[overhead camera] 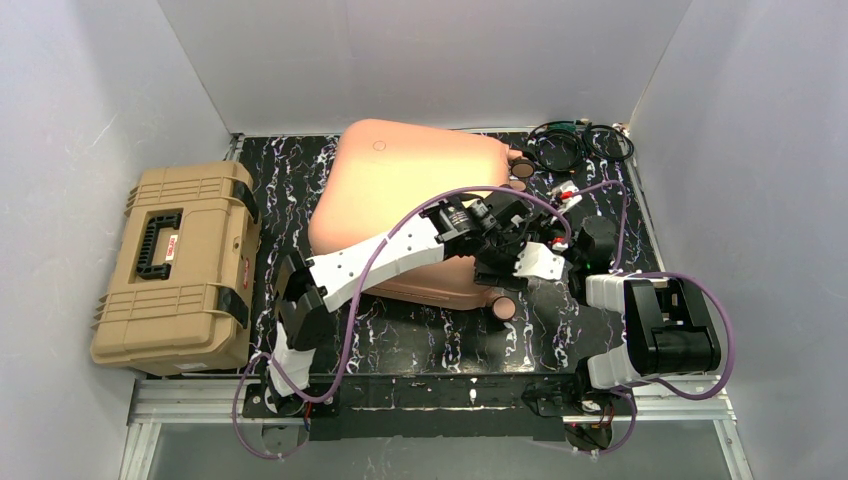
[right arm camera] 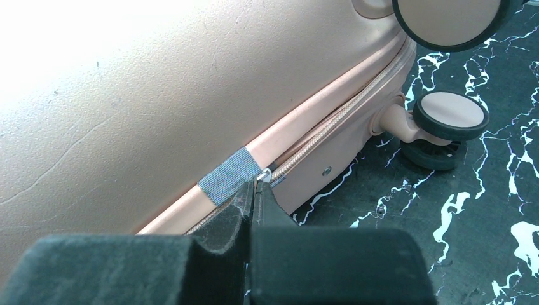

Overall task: Pack the luggage
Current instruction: Zip the luggage at the center of the board.

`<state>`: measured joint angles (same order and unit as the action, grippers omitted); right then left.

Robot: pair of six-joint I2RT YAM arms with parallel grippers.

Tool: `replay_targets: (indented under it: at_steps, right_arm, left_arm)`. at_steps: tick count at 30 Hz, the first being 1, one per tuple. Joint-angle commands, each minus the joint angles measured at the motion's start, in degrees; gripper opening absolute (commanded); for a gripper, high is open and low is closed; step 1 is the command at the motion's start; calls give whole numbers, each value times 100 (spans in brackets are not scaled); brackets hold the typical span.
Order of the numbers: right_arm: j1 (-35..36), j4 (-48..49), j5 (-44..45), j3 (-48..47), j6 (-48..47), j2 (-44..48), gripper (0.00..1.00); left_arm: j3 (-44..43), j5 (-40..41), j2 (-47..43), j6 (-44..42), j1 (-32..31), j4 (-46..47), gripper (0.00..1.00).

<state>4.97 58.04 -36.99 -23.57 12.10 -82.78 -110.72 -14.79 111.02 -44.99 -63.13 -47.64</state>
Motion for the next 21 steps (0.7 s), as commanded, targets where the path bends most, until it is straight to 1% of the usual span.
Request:
replay_targets:
  at_steps: [1, 6, 7, 9, 10, 12, 18, 21]
  right_arm:
    - [-24, 361, -161, -43, 48, 26, 1]
    - [-87, 370, -80, -3, 49, 15, 1]
    - [-97, 374, -47, 6, 59, 17, 1]
    - [-131, 399, 36, 25, 86, 4, 1]
    - [-150, 424, 65, 36, 101, 10, 1]
    - [-177, 468, 253, 75, 141, 33, 1]
    - [-180, 123, 1573, 2, 22, 79, 1]
    - [-186, -25, 1966, -116, -119, 73, 1]
  left_arm:
    - [-45, -391, 221, -92, 3, -1433, 45]
    - [-134, -505, 382, -117, 3, -1655, 14]
    - [-161, -519, 403, -123, -2, -1696, 8]
    - [-175, -556, 407, -138, 3, -1786, 2]
    - [-166, -592, 392, -165, 3, -1845, 0]
    - [-148, -711, 354, -204, 3, -1995, 0]
    - [26, -1257, 119, -440, 3, -2737, 0]
    - [271, -1476, -78, -507, 3, -2951, 0]
